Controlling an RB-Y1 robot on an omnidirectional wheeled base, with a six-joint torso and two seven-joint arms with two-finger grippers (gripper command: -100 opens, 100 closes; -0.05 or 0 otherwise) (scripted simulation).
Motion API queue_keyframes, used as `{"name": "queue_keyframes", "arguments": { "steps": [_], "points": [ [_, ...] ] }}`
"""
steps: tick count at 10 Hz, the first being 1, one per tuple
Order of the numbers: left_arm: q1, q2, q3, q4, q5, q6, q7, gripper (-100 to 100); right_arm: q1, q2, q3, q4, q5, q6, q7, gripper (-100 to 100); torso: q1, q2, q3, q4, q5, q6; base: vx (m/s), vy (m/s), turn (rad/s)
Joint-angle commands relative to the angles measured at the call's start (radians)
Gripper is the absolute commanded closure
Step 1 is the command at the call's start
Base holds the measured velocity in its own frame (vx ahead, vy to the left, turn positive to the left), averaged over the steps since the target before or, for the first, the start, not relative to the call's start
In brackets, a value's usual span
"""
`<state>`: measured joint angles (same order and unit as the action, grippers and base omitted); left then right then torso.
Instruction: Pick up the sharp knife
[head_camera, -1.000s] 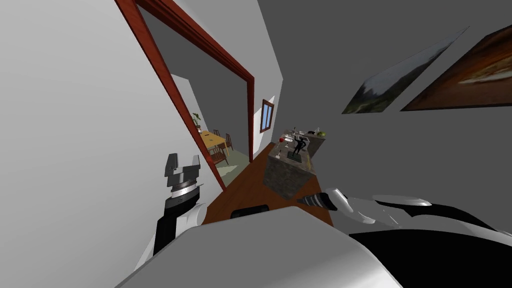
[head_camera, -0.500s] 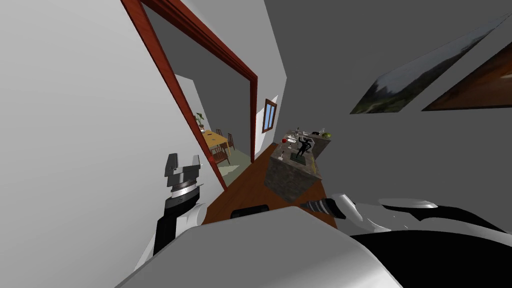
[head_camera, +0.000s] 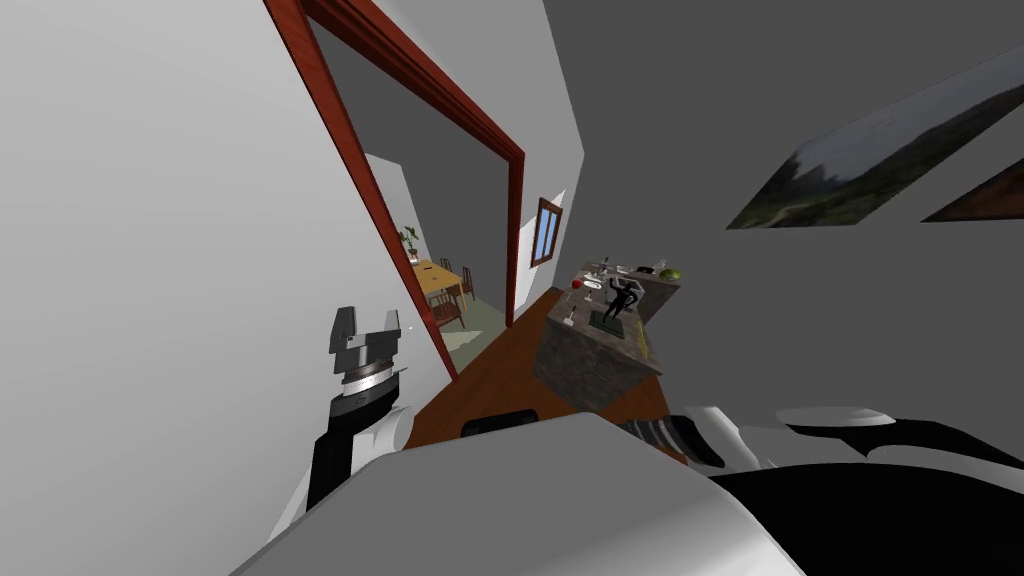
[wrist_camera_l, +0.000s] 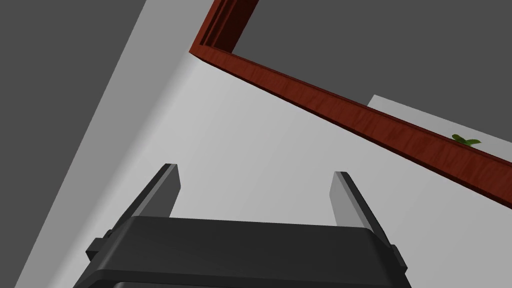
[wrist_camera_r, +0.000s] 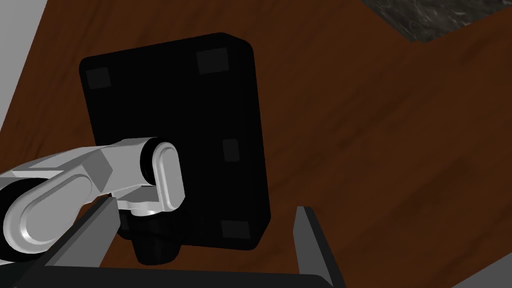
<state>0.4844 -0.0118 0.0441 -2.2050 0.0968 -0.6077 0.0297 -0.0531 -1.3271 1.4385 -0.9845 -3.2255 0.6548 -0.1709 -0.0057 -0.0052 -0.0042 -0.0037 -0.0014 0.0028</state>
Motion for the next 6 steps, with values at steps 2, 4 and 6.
{"name": "queue_keyframes", "arguments": {
  "steps": [2,4,6],
  "points": [
    [0.000,0.000,0.000,0.000,0.000,0.000,0.000,0,0.042,-0.033,0.043,-0.016,-0.070,0.009,0.001,-100,0.000,0.001,0.001,0.000,0.000,0.000,0.046,-0.004,0.087],
    [0.000,0.000,0.000,0.000,0.000,0.000,0.000,0,0.074,-0.054,0.081,-0.019,-0.133,0.020,-0.002,-100,0.001,0.000,0.000,0.000,0.000,0.000,0.083,-0.020,0.109],
    [0.000,0.000,0.000,0.000,0.000,0.000,0.000,0,0.074,-0.054,0.081,-0.019,-0.177,0.020,-0.002,-100,-0.001,-0.001,-0.001,0.000,0.000,0.000,0.048,-0.014,0.057]
  ]
}}
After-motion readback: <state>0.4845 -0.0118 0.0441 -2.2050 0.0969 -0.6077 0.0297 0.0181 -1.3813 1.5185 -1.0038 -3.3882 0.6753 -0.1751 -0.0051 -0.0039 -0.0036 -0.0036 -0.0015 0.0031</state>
